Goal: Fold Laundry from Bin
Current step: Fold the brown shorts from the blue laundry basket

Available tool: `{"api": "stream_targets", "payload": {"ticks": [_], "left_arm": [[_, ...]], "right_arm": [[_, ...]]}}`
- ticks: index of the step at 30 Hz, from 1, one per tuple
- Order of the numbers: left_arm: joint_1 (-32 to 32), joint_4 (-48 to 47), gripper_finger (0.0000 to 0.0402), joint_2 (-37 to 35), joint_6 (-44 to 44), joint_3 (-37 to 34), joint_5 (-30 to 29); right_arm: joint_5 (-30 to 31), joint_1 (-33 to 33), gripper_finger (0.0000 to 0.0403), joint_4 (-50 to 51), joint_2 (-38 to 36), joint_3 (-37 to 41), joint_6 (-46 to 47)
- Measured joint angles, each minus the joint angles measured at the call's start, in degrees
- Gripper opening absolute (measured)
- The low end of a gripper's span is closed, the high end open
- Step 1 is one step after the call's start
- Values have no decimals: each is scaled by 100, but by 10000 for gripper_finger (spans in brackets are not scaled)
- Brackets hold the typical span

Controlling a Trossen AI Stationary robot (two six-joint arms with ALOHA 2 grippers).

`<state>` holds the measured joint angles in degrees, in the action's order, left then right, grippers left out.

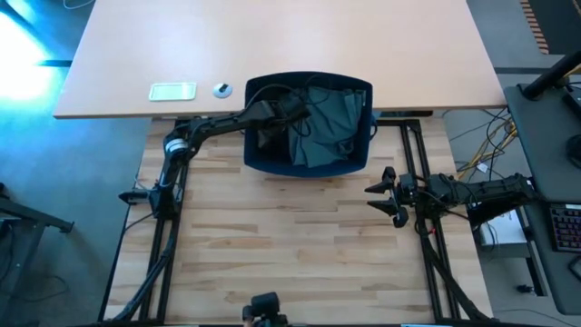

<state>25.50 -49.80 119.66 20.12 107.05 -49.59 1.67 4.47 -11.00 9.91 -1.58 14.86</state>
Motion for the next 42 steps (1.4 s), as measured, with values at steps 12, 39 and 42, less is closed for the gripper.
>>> {"api": "stream_targets", "payload": {"ticks": [12,39,42], "left_arm": [[-604,-633,0,-1,61,1752,-551],[-1829,-956,0,-694,327,2782,-1455],[-1846,-888,0,-885,317,2782,-1448]], "right_arm": [[0,-1,206,2,0,0,15],[0,-2,206,0,-2,0,8],[0,-2,206,-4,-2,0,-1]]}}
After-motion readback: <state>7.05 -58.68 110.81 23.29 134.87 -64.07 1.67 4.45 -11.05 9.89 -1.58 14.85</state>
